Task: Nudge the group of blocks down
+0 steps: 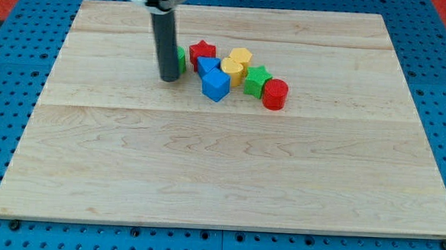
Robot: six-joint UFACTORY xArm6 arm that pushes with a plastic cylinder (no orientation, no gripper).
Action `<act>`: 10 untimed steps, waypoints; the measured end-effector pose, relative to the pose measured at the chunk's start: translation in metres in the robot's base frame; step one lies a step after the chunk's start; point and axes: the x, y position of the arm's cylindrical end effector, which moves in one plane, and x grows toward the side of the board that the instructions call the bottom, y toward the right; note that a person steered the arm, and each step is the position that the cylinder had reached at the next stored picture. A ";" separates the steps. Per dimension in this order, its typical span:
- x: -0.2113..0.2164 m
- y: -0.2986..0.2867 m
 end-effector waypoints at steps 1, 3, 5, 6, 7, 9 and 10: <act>0.006 -0.054; 0.014 -0.170; -0.004 -0.194; -0.068 -0.172; -0.098 -0.079; -0.121 0.057; -0.124 0.081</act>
